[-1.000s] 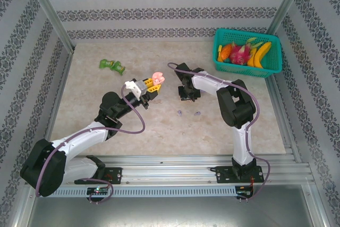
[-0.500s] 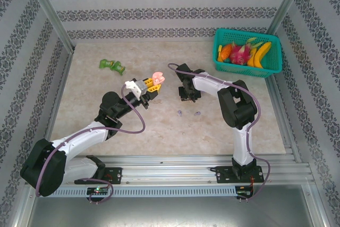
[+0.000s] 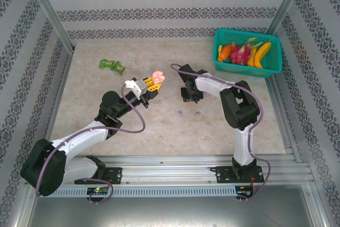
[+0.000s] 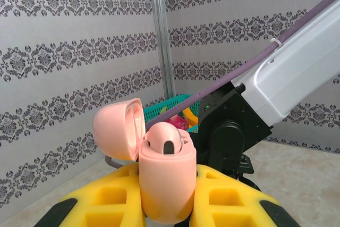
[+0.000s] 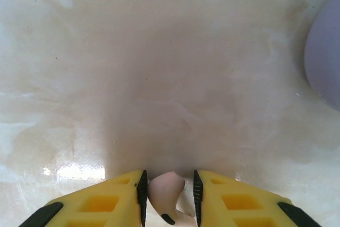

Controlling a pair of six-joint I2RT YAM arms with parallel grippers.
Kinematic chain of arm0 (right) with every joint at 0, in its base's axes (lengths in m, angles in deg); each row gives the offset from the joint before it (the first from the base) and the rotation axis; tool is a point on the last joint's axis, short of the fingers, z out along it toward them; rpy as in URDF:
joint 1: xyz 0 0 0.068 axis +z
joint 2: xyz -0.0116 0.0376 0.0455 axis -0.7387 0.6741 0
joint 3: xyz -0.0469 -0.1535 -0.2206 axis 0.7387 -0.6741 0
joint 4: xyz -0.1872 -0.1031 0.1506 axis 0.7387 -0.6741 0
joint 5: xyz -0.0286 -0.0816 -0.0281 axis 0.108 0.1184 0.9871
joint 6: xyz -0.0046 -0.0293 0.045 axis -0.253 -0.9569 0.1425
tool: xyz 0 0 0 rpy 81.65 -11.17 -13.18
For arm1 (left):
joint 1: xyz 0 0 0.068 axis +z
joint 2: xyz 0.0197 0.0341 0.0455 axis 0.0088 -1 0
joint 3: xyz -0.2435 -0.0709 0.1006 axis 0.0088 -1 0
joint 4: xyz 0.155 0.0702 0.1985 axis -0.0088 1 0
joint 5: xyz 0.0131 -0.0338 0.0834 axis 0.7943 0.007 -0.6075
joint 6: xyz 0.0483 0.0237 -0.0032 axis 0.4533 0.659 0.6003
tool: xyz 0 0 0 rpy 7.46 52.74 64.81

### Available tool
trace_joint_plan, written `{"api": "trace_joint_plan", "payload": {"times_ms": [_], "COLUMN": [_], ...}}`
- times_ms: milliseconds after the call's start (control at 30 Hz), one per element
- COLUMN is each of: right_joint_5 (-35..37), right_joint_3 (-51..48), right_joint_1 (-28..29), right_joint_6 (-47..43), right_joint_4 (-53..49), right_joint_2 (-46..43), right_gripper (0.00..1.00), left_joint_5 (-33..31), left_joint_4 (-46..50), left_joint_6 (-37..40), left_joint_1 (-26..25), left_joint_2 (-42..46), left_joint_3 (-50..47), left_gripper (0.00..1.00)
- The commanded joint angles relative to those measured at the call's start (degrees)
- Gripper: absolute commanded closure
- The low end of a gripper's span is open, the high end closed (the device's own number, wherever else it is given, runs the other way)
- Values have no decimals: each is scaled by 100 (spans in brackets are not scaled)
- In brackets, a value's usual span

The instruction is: Insert the wireless bluetooth earbuds into the charging case

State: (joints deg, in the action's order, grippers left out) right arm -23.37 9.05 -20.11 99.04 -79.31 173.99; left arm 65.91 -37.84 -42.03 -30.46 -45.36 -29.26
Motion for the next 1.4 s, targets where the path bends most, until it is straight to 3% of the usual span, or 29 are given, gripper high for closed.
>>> {"api": "trace_joint_plan", "payload": {"times_ms": [0, 633, 1133, 1367], "right_joint_5": [55, -116, -175, -224], "right_joint_3": [61, -112, -732, -878], "right_joint_1": [-44, -61, -79, -76], "right_joint_6": [-124, 295, 860, 897], "right_joint_4": [-221, -88, 464, 558], "right_joint_2": [31, -245, -1237, -1144], "right_gripper": [70, 83, 84, 85], "left_joint_5": [58, 76, 77, 76], "left_joint_4": [-63, -51, 0, -33], "left_joint_6": [-49, -49, -32, -65], "left_joint_1": [-42, -42, -47, -40], "left_joint_2": [44, 20, 18, -26], "left_joint_3": [175, 211, 205, 184], "left_gripper": [100, 100, 100, 100]}}
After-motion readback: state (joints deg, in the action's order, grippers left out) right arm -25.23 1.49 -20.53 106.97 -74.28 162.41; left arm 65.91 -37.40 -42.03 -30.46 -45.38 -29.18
